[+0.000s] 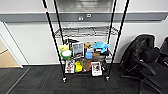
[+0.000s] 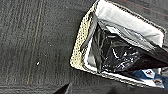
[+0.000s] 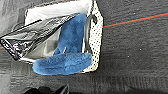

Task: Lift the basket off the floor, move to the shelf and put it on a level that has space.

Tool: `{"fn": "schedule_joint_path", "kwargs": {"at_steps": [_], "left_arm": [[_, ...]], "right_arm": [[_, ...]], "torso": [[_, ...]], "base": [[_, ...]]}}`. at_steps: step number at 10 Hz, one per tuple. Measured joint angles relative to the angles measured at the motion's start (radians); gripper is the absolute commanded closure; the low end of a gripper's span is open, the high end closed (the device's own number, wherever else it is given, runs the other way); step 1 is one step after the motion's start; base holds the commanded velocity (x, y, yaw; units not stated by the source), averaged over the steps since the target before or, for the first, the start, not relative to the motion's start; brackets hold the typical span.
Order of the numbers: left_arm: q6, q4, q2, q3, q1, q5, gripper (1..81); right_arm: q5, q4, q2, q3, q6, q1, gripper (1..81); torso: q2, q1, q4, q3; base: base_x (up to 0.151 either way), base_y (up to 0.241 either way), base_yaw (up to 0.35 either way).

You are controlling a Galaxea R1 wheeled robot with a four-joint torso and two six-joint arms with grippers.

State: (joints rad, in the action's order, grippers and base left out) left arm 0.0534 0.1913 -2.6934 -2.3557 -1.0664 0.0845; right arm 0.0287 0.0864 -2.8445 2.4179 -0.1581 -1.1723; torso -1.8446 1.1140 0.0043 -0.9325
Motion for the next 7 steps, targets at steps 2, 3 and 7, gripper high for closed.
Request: {"fn": "schedule_joint_path", "kwargs": {"at_steps": [2, 3, 7], "left_arm": [[0.0, 0.0, -0.006, 0.0, 0.031, 0.004, 1.0], [0.0, 0.0, -0.008, 0.001, 0.049, 0.014, 1.0], [0.002, 0.0, -0.016, 0.0, 0.099, 0.048, 1.0]], "right_arm": [[-0.027, 0.0, -0.022, 0.0, -0.001, 0.037, 1.0], [-0.042, 0.0, -0.028, 0.0, 0.0, 0.054, 1.0], [-0.093, 0.0, -0.08, 0.016, 0.0, 0.125, 1.0]], "torso": [[-0.057, 0.037, 0.0, -0.05], [-0.082, 0.054, 0.0, -0.056], [-0.214, 0.136, 0.0, -0.065]], "base": [[0.0, 0.0, 0.0], [0.0, 0.0, 0.0], [0.0, 0.0, 0.0]]}}
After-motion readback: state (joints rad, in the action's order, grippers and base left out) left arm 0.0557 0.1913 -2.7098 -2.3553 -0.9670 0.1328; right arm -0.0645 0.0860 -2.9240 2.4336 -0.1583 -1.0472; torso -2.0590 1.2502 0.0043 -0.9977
